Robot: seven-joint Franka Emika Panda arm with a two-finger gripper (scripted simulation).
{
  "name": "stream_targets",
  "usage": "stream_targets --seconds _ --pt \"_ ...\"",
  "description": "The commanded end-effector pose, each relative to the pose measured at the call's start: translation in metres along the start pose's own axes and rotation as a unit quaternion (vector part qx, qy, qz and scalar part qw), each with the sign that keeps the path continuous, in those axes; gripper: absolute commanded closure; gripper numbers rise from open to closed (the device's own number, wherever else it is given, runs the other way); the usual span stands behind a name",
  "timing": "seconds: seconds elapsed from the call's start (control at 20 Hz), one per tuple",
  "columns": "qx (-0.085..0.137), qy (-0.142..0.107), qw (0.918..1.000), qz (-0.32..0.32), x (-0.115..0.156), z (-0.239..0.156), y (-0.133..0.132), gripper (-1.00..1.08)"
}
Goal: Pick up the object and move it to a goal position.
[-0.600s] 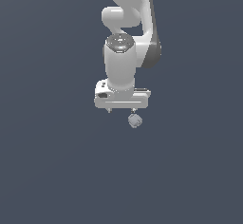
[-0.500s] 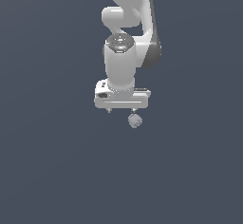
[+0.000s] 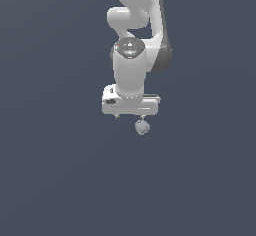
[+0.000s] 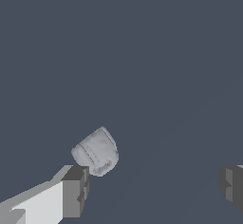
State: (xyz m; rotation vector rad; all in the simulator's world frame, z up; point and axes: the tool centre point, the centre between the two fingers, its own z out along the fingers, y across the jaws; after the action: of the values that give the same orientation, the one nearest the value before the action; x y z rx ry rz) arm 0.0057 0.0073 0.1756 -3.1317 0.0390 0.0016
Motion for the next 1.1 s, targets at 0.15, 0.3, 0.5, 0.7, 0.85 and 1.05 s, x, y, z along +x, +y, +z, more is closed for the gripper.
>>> stream_targets --seconds 0.15,0.3,0.5,0.7,0.85,1.05 --pt "-0.001 0.0 1.0 -0.007 -0.001 0.002 -0.001 -0.92" --pt "-0.002 0.0 0.9997 -0.024 -0.002 0.007 -0.004 -0.92" --pt "-0.004 -0.001 0.9982 -0.06 -0.006 0.018 -0.01 -0.92" --pt "-0.006 -0.002 0.9936 -0.113 -0.012 0.034 -0.02 -0.92" --pt "-0.007 -0.002 0.9866 -0.163 -0.018 0.048 -0.03 -0.92" --pt "-0.007 -0.002 0.9745 -0.224 -0.026 0.064 -0.043 -0.92"
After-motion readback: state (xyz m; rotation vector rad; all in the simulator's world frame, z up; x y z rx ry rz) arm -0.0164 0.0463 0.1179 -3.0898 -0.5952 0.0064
